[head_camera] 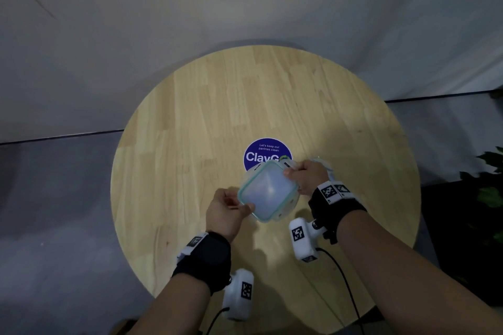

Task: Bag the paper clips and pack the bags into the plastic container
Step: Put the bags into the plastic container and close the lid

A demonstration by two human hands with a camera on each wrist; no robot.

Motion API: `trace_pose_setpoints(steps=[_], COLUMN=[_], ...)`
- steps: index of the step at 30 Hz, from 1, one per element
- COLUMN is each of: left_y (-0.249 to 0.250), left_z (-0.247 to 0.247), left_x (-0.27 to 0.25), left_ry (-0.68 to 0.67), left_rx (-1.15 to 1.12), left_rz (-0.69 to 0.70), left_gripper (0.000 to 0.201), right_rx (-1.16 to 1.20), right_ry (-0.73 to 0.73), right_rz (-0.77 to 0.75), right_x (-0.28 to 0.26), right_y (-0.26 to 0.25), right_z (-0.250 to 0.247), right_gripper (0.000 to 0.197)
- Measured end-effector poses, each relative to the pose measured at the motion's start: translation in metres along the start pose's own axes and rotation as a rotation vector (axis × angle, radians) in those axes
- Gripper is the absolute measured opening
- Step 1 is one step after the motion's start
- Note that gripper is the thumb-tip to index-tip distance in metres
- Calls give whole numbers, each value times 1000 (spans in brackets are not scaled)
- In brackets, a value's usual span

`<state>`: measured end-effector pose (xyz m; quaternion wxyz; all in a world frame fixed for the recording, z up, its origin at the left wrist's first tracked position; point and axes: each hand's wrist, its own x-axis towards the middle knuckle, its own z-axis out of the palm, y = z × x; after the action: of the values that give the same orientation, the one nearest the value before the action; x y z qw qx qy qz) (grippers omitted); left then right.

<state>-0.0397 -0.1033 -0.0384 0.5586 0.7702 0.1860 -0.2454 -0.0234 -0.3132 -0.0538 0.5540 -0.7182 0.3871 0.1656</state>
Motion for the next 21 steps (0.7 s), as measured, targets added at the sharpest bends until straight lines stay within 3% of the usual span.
trace_pose_setpoints(steps=[3,7,10,21], left_y=[10,18,23,48], left_z=[2,8,10,10], left_x=[3,6,9,29], left_ry=[12,-104,-189,-323], left_rx=[354,664,717,738], left_rz=[205,372,329,215], left_gripper=[72,79,75,70], right_rx=[-196,-544,-602,-338], right_ry=[140,176,136,37], right_rz=[-154,-232,-227,-130], right_x=[-8,-18,-19,-25], right_y=[-9,-7,-7,-16], right_z=[3,8,9,2], right_gripper=[21,21,26,21])
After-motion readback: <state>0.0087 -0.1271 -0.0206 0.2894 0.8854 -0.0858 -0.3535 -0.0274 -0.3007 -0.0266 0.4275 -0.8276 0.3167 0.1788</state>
